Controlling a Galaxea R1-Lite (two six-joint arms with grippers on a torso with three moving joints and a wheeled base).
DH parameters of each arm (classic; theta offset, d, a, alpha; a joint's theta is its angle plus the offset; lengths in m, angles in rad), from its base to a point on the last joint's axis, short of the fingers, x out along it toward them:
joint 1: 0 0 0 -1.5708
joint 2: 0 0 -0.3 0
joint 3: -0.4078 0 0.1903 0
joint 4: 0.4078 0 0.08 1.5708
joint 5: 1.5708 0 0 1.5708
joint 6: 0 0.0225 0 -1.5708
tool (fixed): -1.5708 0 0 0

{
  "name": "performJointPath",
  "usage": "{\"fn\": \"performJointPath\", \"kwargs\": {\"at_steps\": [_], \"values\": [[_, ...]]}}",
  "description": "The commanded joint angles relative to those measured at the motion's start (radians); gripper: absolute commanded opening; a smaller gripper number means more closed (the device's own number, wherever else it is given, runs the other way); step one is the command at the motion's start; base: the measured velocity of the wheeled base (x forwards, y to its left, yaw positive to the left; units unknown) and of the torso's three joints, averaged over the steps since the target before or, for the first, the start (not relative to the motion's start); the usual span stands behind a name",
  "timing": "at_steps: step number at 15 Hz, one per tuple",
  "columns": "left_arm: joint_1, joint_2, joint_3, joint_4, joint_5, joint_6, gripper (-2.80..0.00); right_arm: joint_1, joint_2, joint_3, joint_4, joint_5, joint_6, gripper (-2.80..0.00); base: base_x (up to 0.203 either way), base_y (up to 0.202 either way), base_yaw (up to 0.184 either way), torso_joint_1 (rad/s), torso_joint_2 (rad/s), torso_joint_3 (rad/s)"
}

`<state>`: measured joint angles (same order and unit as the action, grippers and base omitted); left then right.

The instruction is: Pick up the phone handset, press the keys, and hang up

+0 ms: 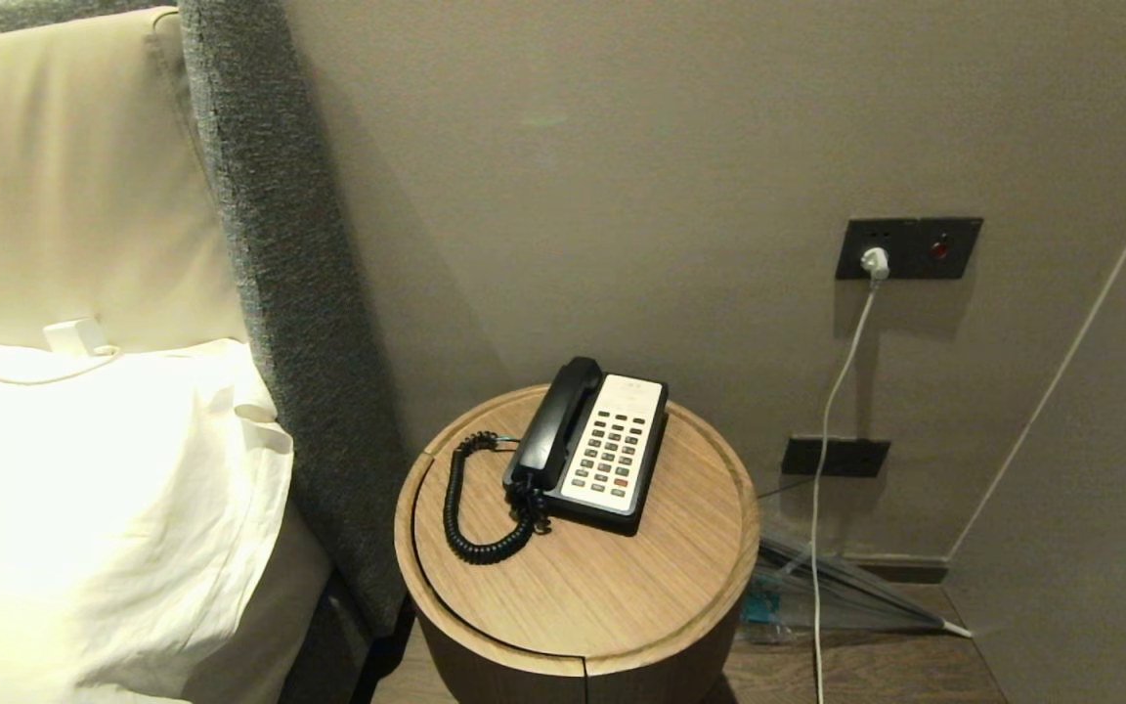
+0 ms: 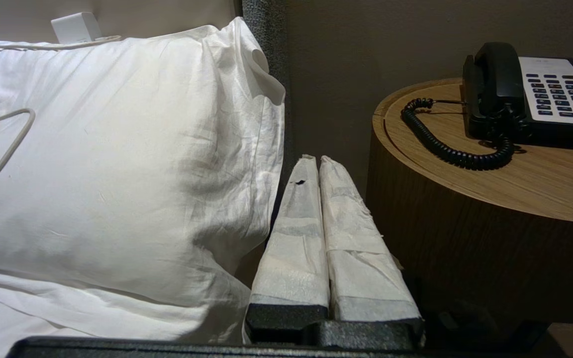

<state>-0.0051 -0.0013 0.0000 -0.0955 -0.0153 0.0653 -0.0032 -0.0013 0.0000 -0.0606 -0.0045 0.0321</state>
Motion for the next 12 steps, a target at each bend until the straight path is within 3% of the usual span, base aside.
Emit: {"fn": "performJointPath", "kwargs": {"at_steps": [1,12], "values": [[0.000,0.001,0.040,-0.001,0.000,0.001,-2.80,-0.001,0.000,0.021,-0.001,0.000,0.000,-2.80,0.000,0.000,0.000,0.000,0.00,0.000],[0.000,0.001,0.040,-0.001,0.000,0.000,-2.80,-0.001,0.000,0.021,-0.001,0.000,0.017,-2.80,0.000,0.000,0.000,0.000,0.00,0.000]]}}
